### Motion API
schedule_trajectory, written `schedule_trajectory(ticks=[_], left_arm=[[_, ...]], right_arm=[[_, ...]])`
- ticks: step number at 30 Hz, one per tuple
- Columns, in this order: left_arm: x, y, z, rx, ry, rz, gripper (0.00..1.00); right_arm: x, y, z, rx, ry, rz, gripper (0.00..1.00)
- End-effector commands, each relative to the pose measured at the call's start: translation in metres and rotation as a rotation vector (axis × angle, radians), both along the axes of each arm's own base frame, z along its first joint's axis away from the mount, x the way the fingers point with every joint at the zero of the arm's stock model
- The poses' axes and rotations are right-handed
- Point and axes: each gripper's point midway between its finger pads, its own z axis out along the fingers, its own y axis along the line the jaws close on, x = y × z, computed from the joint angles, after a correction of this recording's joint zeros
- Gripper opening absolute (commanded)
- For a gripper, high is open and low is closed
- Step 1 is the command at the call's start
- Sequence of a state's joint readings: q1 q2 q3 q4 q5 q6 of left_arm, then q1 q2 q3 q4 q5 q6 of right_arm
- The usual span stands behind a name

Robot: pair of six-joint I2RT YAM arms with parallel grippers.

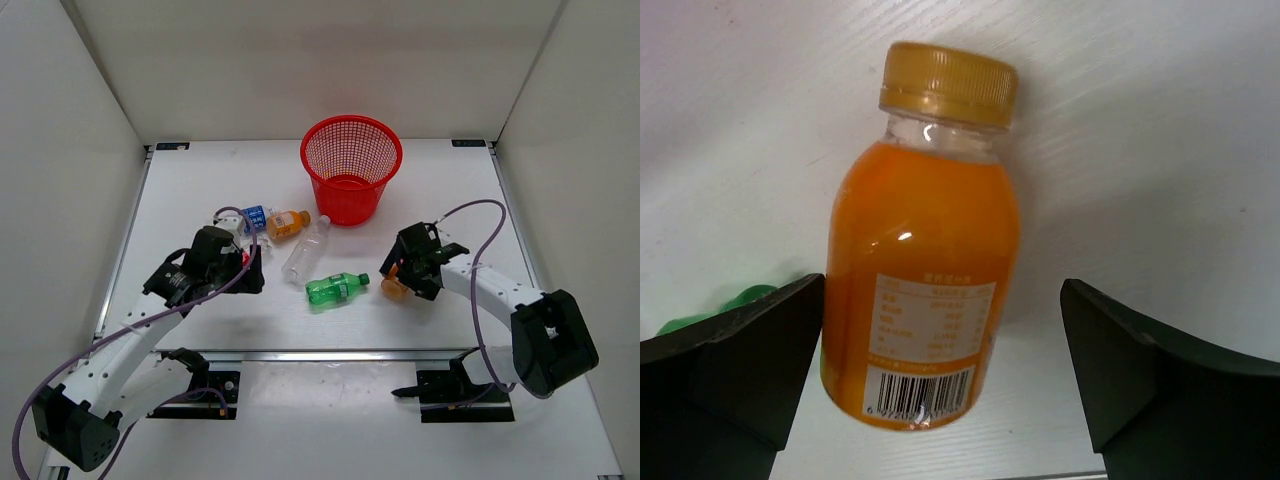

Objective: Put the plastic bottles in the bin

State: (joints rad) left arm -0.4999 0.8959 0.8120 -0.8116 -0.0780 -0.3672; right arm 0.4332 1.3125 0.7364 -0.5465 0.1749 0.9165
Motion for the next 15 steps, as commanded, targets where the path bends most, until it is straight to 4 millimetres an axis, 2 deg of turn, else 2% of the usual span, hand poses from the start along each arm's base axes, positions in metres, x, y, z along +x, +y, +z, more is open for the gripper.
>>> schedule_trajectory(ticks=[1, 2, 3, 5, 7, 8, 10, 14, 15], left_arm=[[0.001, -0.002, 0.008, -0.024, -0.019, 0.005, 0.99], [0.001, -0.001, 0.007, -0.024, -0.017, 0.006, 0.98], [0.003, 0.002, 0.006, -0.02, -0.023, 0.023, 0.98], [0.002, 0.002, 0.005, -0.022, -0.021, 0.03, 0.99], [0.002, 0.002, 0.008, -0.029, -0.021, 0.032, 0.99], [0.004, 0.005, 0.006, -0.02, -0.014, 0.046, 0.98], [0.007, 0.001, 0.014, -0.022, -0.032, 0.036, 0.98], [0.012, -0.005, 0.021, -0.043, -0.051, 0.019, 0.99], [0.014, -0.006, 0.02, -0.043, -0.051, 0.017, 0.99]], right_arm=[[0.011, 0.013, -0.004, 0.044, -0.047, -0.034, 0.98], [0.011, 0.014, -0.008, 0.045, -0.04, -0.038, 0.96], [0.01, 0.019, -0.011, 0.049, -0.042, -0.027, 0.84], [0.009, 0.023, -0.016, 0.058, -0.033, -0.016, 0.7], [0.007, 0.024, -0.02, 0.05, -0.017, -0.019, 0.69], [0.003, 0.018, -0.021, 0.026, -0.012, -0.022, 0.64], [0.009, 0.016, -0.013, 0.01, -0.043, -0.023, 0.41], [0.02, -0.004, 0.004, -0.013, -0.079, -0.041, 0.4], [0.023, -0.011, 0.009, -0.014, -0.095, -0.035, 0.36]])
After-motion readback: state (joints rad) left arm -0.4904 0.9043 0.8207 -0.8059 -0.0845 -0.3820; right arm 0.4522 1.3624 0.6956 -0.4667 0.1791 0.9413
